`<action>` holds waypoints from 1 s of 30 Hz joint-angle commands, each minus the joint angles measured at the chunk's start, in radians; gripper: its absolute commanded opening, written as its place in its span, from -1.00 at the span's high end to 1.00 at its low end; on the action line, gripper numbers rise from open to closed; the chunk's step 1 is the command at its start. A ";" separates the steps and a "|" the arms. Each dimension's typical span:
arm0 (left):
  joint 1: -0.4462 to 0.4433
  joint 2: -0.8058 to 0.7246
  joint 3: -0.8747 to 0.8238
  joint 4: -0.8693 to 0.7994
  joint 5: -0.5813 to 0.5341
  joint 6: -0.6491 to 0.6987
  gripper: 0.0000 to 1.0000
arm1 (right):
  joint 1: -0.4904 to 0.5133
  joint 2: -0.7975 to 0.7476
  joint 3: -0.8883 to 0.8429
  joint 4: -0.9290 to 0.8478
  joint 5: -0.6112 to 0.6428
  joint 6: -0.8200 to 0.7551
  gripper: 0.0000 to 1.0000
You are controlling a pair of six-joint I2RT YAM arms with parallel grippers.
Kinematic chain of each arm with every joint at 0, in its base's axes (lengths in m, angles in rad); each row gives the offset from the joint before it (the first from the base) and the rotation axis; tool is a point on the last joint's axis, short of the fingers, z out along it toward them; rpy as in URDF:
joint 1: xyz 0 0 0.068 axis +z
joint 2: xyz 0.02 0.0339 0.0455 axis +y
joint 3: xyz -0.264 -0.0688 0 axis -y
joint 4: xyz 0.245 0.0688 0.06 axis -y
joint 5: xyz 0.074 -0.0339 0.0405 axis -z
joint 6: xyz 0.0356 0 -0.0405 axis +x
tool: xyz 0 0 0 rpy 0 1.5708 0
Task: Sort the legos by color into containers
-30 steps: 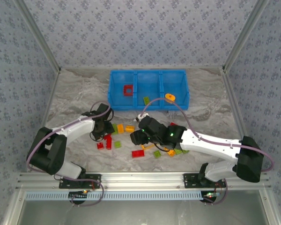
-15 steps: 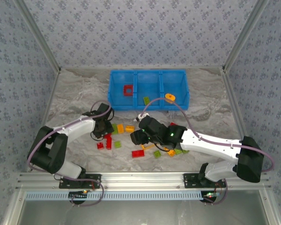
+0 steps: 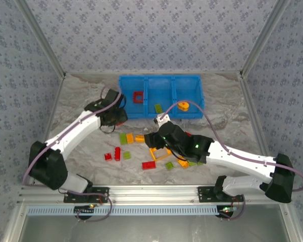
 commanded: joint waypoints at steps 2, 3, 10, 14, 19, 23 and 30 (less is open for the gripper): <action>-0.004 0.163 0.157 -0.051 -0.032 0.094 0.14 | -0.031 0.014 0.046 0.028 0.079 -0.030 -0.32; -0.003 0.209 0.201 -0.053 -0.032 0.104 0.15 | -0.037 0.018 0.053 0.026 0.079 -0.028 -0.32; 0.003 0.480 0.443 -0.045 -0.021 0.157 0.13 | -0.044 0.015 0.049 0.001 0.075 0.007 -0.32; 0.017 0.565 0.501 -0.017 0.011 0.162 0.09 | -0.045 0.003 0.033 -0.018 0.078 0.023 -0.32; 0.034 0.618 0.514 0.000 0.062 0.152 -0.07 | -0.047 -0.028 -0.003 -0.044 0.091 0.054 -0.32; 0.034 0.597 0.499 0.004 0.072 0.146 -0.23 | -0.052 -0.054 -0.030 -0.073 0.106 0.078 -0.34; 0.028 0.474 0.450 -0.005 0.049 0.140 -0.32 | -0.068 -0.077 -0.048 -0.205 0.122 0.148 -0.36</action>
